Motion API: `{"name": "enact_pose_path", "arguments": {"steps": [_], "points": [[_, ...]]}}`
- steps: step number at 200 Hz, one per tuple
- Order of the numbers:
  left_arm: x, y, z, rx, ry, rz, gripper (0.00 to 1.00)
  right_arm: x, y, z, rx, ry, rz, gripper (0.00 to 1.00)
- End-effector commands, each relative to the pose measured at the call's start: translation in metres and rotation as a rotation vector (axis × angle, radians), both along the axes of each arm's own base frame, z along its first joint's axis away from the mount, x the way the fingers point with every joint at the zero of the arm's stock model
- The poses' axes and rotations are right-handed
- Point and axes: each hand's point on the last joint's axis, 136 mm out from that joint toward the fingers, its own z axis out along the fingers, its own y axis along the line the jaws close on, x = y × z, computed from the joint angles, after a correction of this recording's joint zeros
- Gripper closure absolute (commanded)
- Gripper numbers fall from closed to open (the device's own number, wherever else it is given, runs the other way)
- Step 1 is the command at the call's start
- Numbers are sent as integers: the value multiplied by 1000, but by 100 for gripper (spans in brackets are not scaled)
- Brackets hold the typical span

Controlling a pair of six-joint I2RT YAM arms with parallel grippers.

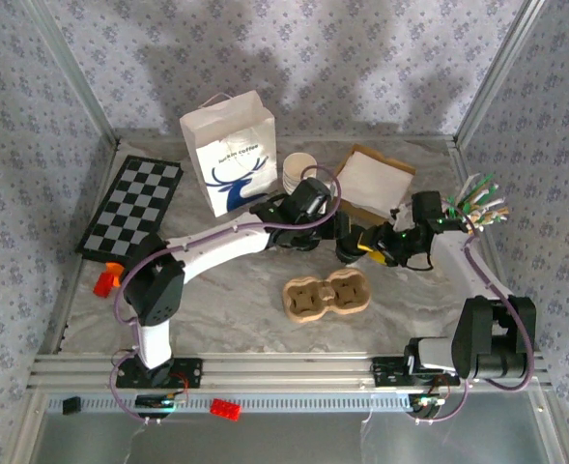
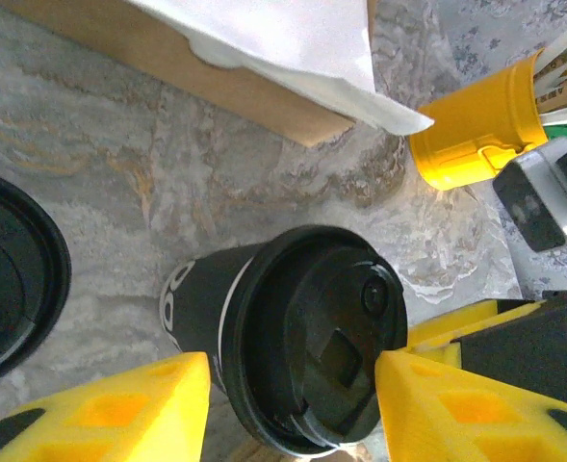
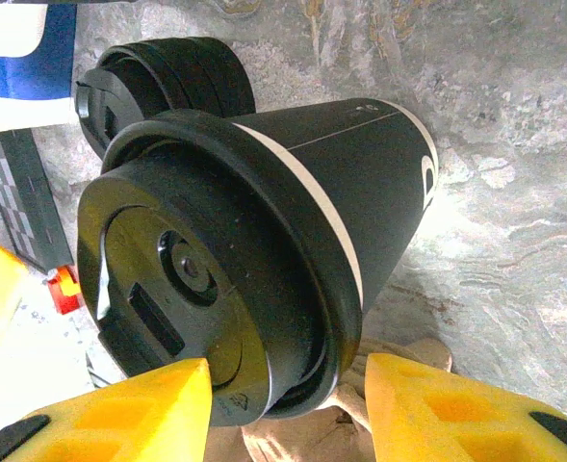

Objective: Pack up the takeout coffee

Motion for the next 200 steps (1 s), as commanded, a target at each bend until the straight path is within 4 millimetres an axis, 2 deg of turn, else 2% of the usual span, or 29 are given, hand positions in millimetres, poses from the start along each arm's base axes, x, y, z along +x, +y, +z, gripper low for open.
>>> {"name": "enact_pose_path", "arguments": {"steps": [1,31,51,71,121,180,200], "points": [[-8,-10,-5,-18,60,-12,54,5,1,6,15,-2,1,53],[-5,-17,-14,4,85,-18,58,7,2,7,16,0,3,55],[0,-10,-24,60,89,14,61,8,2,10,15,-4,7,56],[0,-10,-29,68,91,7,64,10,3,13,19,-14,10,57],[5,-11,-34,70,88,4,75,18,-1,21,6,-32,7,57],[5,-13,-38,78,83,-16,76,27,-13,15,-23,-7,-4,58],[2,-15,-43,85,94,-34,77,30,-15,13,-40,-6,-1,65]]}}
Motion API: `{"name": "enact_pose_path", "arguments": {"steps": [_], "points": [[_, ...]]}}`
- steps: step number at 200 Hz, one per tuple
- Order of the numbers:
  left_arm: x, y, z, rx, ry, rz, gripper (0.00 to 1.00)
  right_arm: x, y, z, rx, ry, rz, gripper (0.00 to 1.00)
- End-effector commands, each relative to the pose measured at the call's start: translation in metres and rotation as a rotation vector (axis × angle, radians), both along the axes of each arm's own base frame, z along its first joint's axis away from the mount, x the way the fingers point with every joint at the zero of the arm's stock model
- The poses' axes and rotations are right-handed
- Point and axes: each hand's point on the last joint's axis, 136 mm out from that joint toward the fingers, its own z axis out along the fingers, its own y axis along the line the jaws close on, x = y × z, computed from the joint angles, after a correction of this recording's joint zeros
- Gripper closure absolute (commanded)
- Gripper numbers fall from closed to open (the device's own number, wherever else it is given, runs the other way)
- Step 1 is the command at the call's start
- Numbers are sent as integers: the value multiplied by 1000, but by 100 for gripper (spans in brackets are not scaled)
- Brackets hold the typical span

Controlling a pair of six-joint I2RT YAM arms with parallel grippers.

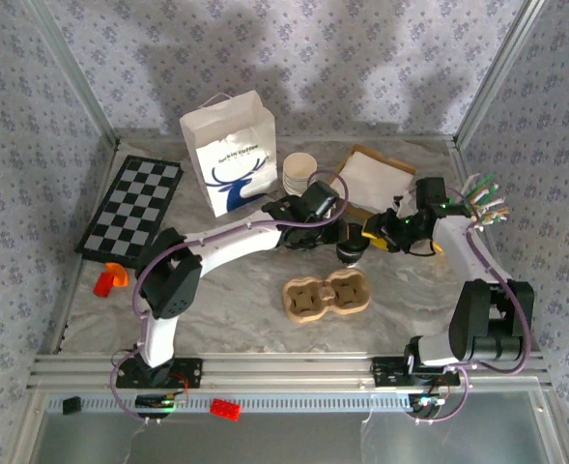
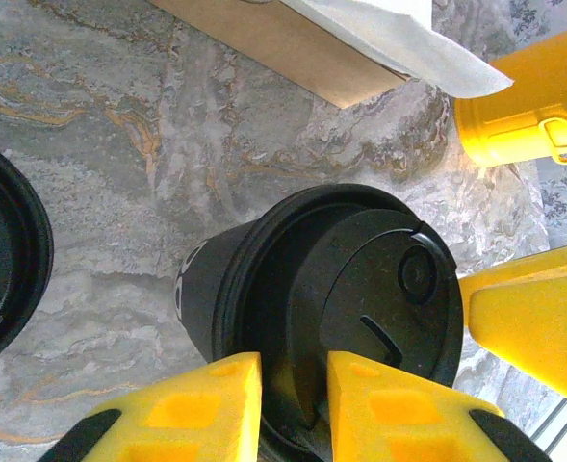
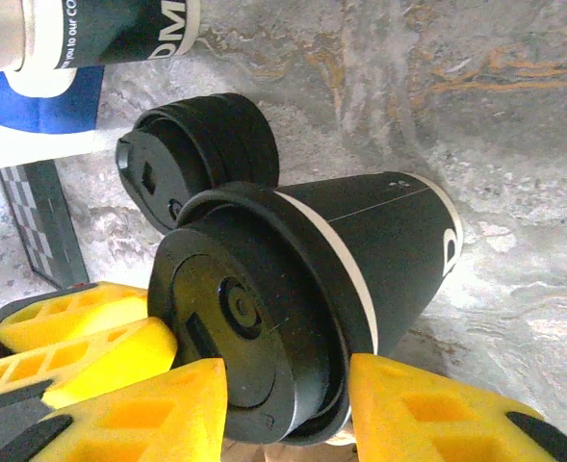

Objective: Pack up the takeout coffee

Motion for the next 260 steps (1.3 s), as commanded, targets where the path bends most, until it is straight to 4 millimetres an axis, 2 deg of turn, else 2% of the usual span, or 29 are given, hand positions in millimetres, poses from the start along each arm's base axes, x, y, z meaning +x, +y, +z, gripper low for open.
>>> {"name": "enact_pose_path", "arguments": {"steps": [1,10,27,79,167,203,228,242,260], "points": [[1,-5,-9,22,11,-31,77,1,-6,-1,-32,12,8,65],[1,-4,-13,32,15,-29,78,0,-6,-4,-34,21,11,66],[-1,2,-21,66,29,-18,79,0,-6,-10,-36,29,13,74],[-11,15,-37,114,47,-8,83,-6,-7,-26,-29,74,1,81],[-29,36,-73,138,126,39,84,-27,-9,-50,-73,137,-16,82],[-28,38,-78,144,130,46,85,-28,-13,-51,-106,133,-17,82],[-32,41,-83,144,132,62,85,-25,-12,-43,-114,98,-19,82],[-34,42,-80,143,118,59,85,-28,-13,-45,-124,117,-14,81],[-34,49,-87,180,111,62,85,-31,-10,-47,-92,115,-15,81]]}}
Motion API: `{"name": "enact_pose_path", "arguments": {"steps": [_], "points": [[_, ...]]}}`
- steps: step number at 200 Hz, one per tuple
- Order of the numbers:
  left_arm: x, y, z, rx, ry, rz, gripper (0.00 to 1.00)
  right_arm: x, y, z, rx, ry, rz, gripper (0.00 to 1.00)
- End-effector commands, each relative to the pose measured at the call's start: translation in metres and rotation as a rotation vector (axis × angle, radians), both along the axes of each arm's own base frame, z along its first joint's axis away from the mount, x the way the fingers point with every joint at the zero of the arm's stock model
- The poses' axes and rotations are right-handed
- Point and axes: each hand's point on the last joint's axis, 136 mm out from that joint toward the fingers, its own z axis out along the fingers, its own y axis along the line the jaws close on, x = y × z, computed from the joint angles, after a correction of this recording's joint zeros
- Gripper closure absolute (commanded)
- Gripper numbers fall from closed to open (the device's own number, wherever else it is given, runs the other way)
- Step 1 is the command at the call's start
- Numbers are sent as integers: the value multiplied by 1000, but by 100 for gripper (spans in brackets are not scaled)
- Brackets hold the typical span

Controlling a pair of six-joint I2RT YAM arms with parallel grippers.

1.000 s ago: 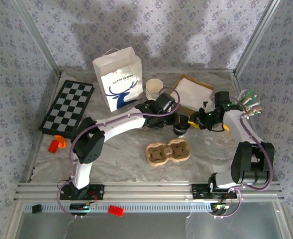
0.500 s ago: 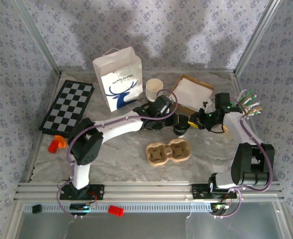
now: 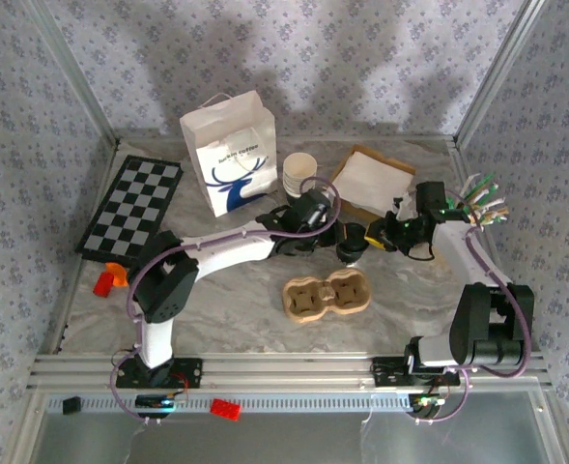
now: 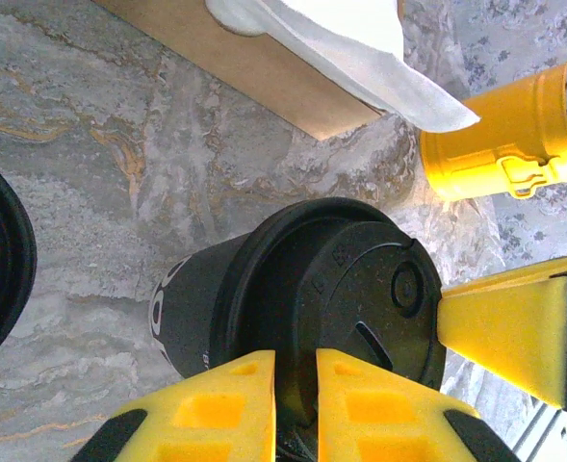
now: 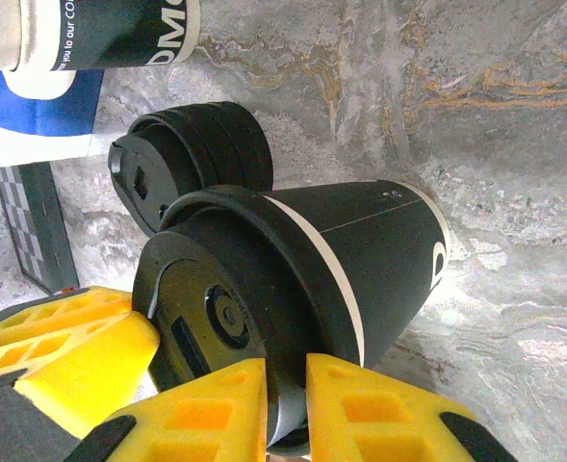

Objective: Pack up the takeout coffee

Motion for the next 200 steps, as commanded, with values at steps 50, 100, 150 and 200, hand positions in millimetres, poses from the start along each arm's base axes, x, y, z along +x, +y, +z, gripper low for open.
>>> {"name": "enact_pose_path", "arguments": {"steps": [50,100,150,200], "points": [[-22,23,-65,213,51,-65,84,-11,-9,3,-57,26,-33,75],[-14,11,-46,184,-20,-105,84,15,-11,24,-26,-27,-26,70],[-14,7,-45,176,-29,-125,83,19,-2,14,-40,9,20,70],[-14,5,-45,172,-31,-136,83,17,-3,-1,-36,49,29,75]]}}
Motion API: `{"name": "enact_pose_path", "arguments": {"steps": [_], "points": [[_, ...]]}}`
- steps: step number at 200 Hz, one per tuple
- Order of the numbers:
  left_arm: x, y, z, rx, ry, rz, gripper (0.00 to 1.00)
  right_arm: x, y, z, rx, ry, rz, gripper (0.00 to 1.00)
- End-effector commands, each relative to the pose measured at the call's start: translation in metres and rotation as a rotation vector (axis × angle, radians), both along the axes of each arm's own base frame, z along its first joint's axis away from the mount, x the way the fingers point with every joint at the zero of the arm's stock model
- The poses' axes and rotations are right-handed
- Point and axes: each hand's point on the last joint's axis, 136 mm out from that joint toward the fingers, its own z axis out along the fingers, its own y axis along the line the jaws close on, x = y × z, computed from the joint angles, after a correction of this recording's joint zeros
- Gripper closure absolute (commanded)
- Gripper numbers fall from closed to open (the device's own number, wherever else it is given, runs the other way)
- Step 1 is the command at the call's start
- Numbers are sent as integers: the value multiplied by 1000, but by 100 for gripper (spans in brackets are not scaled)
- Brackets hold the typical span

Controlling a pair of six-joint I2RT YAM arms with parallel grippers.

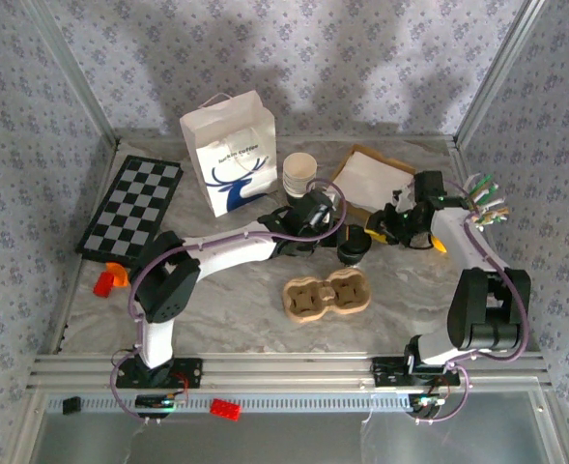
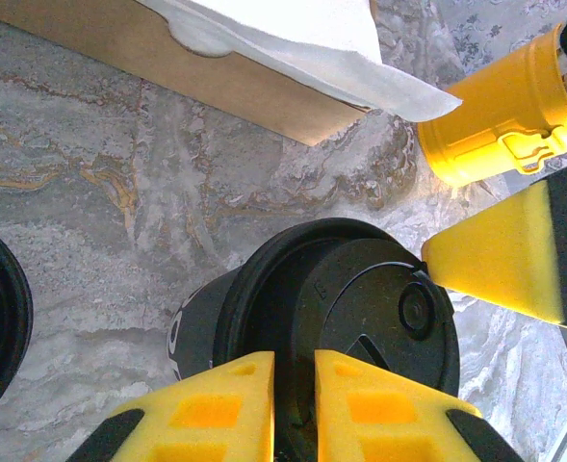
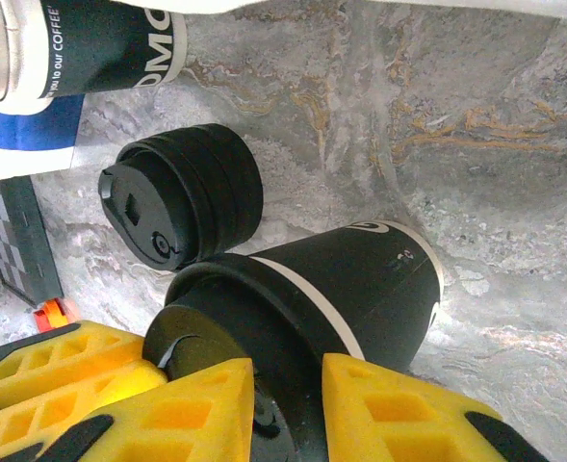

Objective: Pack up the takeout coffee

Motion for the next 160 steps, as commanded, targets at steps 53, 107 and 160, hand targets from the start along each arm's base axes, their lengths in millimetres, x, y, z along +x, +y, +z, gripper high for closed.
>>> {"name": "enact_pose_path", "arguments": {"steps": [53,107,160], "points": [[-13,6,-45,133,79,-39,80,-22,-4,-28,-23,88,8,78],[6,-1,10,60,-2,-13,65,-22,-5,-7,-18,28,-33,77],[-11,12,16,32,75,55,60,-12,-5,14,-23,-25,-42,63]]}}
